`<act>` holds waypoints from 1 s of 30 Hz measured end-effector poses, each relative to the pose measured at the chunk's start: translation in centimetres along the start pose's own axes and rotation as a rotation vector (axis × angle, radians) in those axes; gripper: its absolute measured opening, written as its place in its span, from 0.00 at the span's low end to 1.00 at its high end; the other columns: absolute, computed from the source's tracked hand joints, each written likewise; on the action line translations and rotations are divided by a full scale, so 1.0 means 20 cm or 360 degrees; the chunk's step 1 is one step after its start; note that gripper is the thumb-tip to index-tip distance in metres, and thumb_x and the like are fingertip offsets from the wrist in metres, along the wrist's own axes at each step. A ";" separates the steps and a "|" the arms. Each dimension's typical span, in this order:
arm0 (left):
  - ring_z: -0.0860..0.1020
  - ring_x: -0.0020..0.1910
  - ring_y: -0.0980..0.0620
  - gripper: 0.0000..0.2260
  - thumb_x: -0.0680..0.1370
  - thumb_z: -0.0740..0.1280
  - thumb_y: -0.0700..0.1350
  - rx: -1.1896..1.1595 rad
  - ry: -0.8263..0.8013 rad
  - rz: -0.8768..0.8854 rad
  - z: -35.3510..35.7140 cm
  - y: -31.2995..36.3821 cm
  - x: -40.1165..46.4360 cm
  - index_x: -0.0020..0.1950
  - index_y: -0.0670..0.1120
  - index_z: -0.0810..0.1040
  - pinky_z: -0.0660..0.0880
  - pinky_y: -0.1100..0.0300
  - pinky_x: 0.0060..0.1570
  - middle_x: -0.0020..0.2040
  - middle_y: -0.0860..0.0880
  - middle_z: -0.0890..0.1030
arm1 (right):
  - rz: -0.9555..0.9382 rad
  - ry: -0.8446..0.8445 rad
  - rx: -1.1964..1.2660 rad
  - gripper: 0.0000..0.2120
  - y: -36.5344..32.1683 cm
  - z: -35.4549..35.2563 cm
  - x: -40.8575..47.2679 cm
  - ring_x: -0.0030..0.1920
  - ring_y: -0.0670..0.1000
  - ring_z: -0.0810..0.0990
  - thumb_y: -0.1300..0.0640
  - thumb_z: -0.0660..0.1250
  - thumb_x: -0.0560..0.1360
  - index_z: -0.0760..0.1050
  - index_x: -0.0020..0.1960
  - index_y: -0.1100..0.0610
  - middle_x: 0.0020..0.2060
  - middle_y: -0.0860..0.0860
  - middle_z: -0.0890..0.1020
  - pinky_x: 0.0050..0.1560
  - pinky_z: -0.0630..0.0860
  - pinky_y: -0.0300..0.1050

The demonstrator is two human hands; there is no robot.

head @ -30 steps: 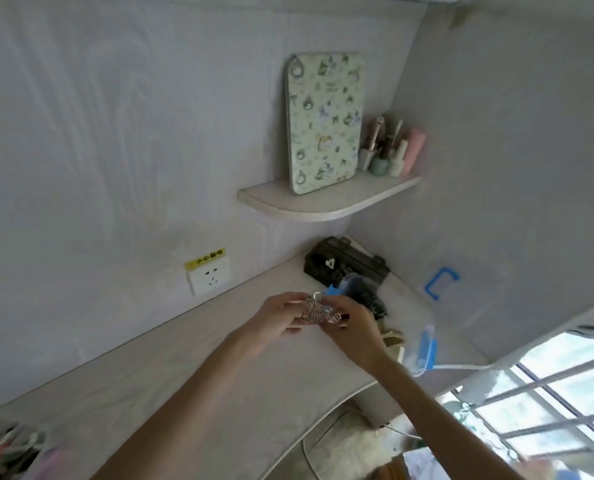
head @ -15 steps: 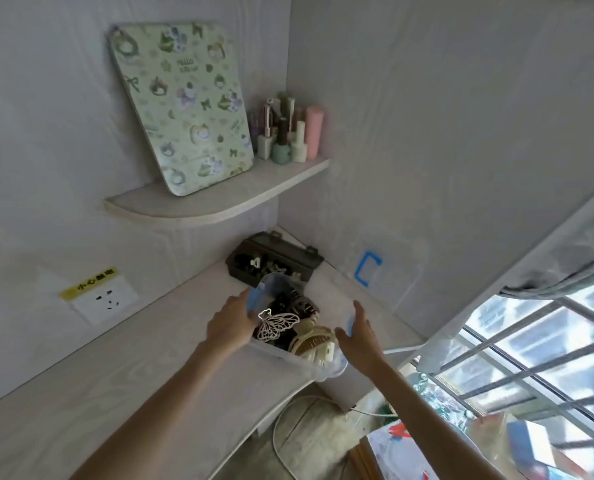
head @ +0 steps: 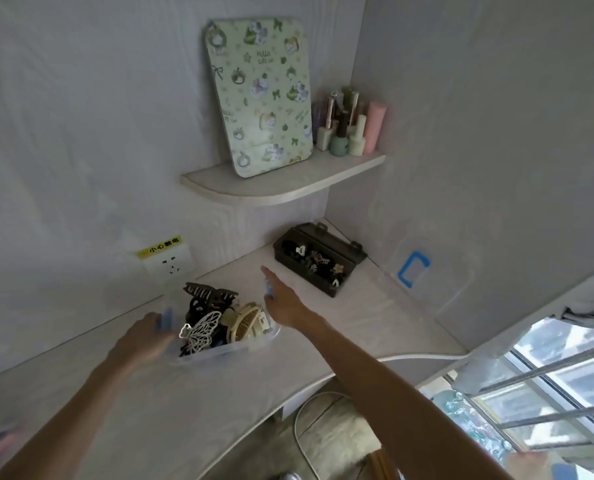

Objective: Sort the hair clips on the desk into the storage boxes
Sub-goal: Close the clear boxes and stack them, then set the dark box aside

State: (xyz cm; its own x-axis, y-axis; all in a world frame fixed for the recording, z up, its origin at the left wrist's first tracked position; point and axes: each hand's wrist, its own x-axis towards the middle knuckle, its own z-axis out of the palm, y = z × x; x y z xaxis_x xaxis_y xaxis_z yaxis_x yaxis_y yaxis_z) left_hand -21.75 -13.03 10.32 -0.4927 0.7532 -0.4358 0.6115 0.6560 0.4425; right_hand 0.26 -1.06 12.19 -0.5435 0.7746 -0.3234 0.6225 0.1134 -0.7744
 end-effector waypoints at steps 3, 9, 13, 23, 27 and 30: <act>0.75 0.35 0.46 0.12 0.76 0.66 0.47 -0.0136 0.0133 -0.0151 -0.08 -0.13 -0.09 0.40 0.39 0.76 0.63 0.57 0.36 0.37 0.42 0.77 | -0.0084 -0.0069 -0.0014 0.26 -0.11 0.11 0.10 0.67 0.58 0.68 0.64 0.51 0.80 0.50 0.76 0.52 0.72 0.58 0.64 0.66 0.66 0.48; 0.68 0.66 0.36 0.28 0.72 0.70 0.43 -0.0065 0.0511 -0.0294 -0.13 -0.14 -0.24 0.69 0.41 0.66 0.69 0.45 0.63 0.68 0.38 0.67 | -0.0215 -0.0355 -0.0100 0.25 -0.21 0.22 0.20 0.72 0.56 0.61 0.57 0.53 0.81 0.50 0.75 0.50 0.74 0.56 0.61 0.70 0.59 0.47; 0.63 0.70 0.39 0.28 0.70 0.68 0.38 0.0020 0.0660 -0.0047 -0.16 0.04 -0.22 0.69 0.42 0.67 0.65 0.44 0.66 0.70 0.41 0.66 | -0.0293 0.0092 -0.0396 0.22 -0.09 0.08 0.23 0.70 0.53 0.63 0.52 0.57 0.79 0.60 0.73 0.51 0.70 0.53 0.67 0.70 0.59 0.46; 0.65 0.69 0.48 0.19 0.75 0.63 0.38 -0.0005 0.0339 0.0913 0.22 0.91 -0.05 0.66 0.48 0.71 0.64 0.56 0.67 0.69 0.49 0.69 | 0.0038 0.0079 -0.0883 0.22 0.56 -0.39 0.05 0.75 0.53 0.48 0.55 0.51 0.81 0.56 0.74 0.49 0.75 0.51 0.58 0.74 0.54 0.50; 0.60 0.74 0.51 0.24 0.78 0.59 0.37 0.0008 -0.0085 0.1183 0.39 1.35 -0.04 0.73 0.49 0.61 0.59 0.57 0.72 0.74 0.50 0.62 | -0.0077 -0.0134 -0.0858 0.21 0.62 -0.47 -0.06 0.74 0.52 0.55 0.57 0.51 0.80 0.61 0.72 0.47 0.74 0.49 0.61 0.73 0.57 0.49; 0.56 0.75 0.50 0.29 0.79 0.60 0.38 0.0050 -0.0286 0.1345 0.46 1.66 -0.06 0.76 0.48 0.51 0.56 0.57 0.72 0.77 0.49 0.56 | -0.0055 0.0046 -0.0496 0.21 0.65 -0.58 -0.16 0.72 0.48 0.62 0.63 0.53 0.79 0.68 0.68 0.47 0.71 0.47 0.66 0.71 0.60 0.44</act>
State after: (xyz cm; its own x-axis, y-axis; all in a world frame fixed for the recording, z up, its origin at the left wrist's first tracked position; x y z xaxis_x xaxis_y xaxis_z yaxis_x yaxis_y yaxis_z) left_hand 4.89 7.36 18.32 0.2385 0.9671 -0.0887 0.7467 -0.1243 0.6534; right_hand 16.59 5.02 9.50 -0.5538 0.7838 -0.2810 0.7491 0.3216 -0.5792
